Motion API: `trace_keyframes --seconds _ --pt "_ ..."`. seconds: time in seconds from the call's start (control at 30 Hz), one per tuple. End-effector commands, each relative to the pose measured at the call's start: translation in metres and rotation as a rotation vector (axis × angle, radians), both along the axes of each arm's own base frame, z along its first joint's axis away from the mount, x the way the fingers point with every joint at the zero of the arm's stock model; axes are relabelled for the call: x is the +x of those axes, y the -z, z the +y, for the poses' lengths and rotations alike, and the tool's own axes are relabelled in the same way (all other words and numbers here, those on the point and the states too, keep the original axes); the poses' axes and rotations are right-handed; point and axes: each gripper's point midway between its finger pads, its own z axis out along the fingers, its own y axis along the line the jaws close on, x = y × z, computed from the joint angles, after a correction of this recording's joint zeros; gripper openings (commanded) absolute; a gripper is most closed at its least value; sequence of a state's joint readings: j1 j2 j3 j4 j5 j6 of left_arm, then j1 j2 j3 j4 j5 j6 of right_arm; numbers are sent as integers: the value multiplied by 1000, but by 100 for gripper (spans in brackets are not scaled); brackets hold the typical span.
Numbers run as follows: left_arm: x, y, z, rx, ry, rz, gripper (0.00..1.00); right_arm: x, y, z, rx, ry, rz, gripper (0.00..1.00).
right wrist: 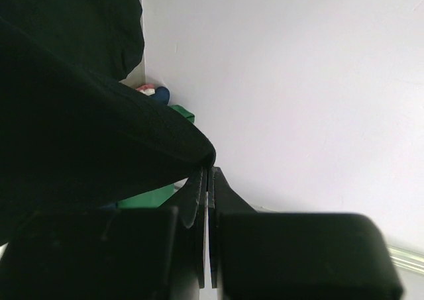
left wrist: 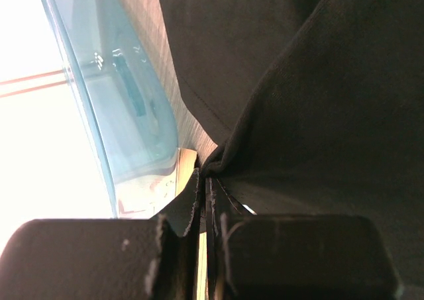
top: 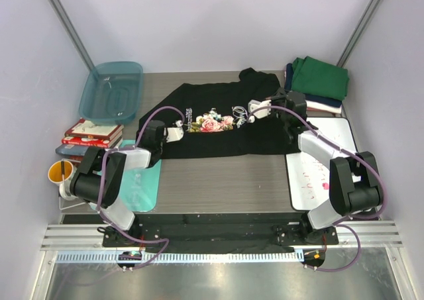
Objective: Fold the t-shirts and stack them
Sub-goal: Fold the flattened tshirt in 1/3 of the way
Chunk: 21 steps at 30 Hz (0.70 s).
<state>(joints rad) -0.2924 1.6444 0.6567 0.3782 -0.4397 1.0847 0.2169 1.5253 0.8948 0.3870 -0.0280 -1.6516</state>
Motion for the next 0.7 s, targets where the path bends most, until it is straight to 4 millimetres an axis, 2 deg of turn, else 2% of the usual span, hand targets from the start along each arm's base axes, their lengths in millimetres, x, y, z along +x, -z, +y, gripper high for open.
trace_keyframes --seconds 0.0,0.23,0.27,0.3,0.37,0.4,0.47,0.5,0.53,0.57,0.6,0.63,0.67 --pt "23 -30 4 -5 -39 -134 0 14 -41 6 17 -10 -119 1" --pt "29 -27 7 0 -55 -136 0 23 -39 9 19 -7 -124 1" --pt "29 -26 8 2 -59 -136 0 26 -44 8 19 3 -153 1" --pt "30 -23 7 3 -59 -131 0 31 -35 9 15 9 -149 1" --pt "31 -21 9 7 -72 -133 1 38 -42 2 23 59 -195 1" --pt "31 -17 10 13 -79 -125 15 42 -35 2 34 70 -188 1" --pt "32 -17 13 23 -101 -133 46 47 -38 -1 52 91 -218 16" --pt "31 -12 15 27 -108 -129 70 50 -31 -2 55 100 -214 29" --pt "33 -15 15 17 -123 -149 82 50 -34 -5 74 119 -244 67" --pt "32 -12 17 16 -134 -152 91 51 -33 -8 75 136 -256 80" --pt "31 -12 20 20 -153 -161 97 52 -29 -10 70 152 -260 88" --pt "33 -15 20 13 -165 -188 98 54 -27 -14 79 176 -271 97" --pt "33 -16 22 8 -177 -207 100 55 -26 -21 92 223 -278 100"
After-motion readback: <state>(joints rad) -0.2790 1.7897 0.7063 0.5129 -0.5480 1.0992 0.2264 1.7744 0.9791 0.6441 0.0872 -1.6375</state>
